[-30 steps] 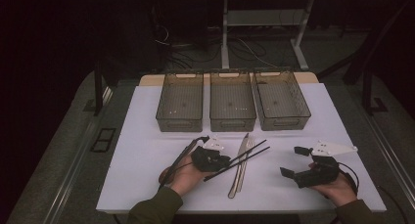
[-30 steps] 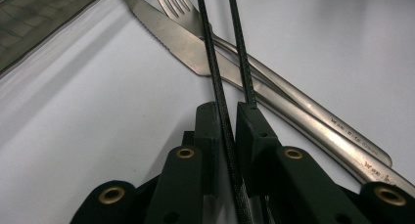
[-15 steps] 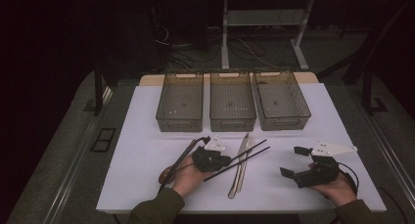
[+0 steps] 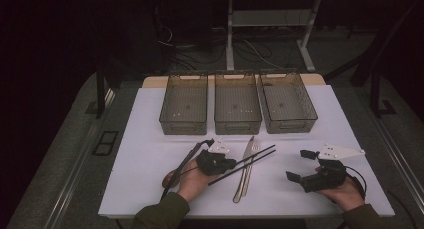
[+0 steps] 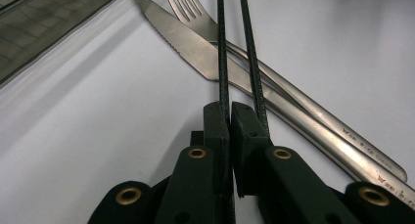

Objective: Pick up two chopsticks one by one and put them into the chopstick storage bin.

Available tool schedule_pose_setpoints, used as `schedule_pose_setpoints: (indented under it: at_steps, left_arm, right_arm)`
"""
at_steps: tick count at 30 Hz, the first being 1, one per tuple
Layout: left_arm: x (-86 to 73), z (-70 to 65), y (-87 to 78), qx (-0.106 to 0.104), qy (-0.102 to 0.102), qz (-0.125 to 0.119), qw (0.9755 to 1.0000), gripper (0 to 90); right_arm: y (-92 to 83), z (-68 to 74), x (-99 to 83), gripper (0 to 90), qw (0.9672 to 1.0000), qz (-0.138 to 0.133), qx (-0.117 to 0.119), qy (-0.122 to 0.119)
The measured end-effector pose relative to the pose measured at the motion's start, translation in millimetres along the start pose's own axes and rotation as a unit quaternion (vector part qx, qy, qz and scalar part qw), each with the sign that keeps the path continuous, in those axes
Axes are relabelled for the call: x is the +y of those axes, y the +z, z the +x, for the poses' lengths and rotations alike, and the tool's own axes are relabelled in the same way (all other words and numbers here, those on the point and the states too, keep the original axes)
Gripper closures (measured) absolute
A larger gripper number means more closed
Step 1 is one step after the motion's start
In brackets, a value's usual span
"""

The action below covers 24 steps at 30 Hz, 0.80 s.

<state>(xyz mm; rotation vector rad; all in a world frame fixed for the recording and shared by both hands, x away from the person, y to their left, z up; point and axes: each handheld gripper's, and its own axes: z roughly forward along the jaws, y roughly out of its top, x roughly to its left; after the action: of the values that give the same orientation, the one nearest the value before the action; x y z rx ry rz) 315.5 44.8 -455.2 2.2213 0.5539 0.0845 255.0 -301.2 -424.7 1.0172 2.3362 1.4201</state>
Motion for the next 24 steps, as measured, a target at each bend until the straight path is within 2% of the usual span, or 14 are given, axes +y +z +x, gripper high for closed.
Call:
schedule_pose_setpoints:
  at_steps: [7, 12, 24]
  left_arm:
    - [1.5, 0.7, -3.6, -0.002, 0.0, -0.003, 1.0, 85.0]
    - [3.8, 2.1, -10.5, -0.003, 0.006, -0.011, 0.9999, 85.0]
    - [7.5, 3.5, -29.2, -0.011, 0.003, -0.018, 0.9998, 84.9]
  right_arm:
    - [-0.3, 0.0, 0.0, 2.7, 1.0, 0.0, 0.0, 0.0]
    - [-0.1, 0.2, -0.2, 2.7, 1.0, 0.0, 0.0, -0.001]
    - [9.2, 1.2, -4.3, 2.7, 1.0, 0.005, -0.001, 0.002]
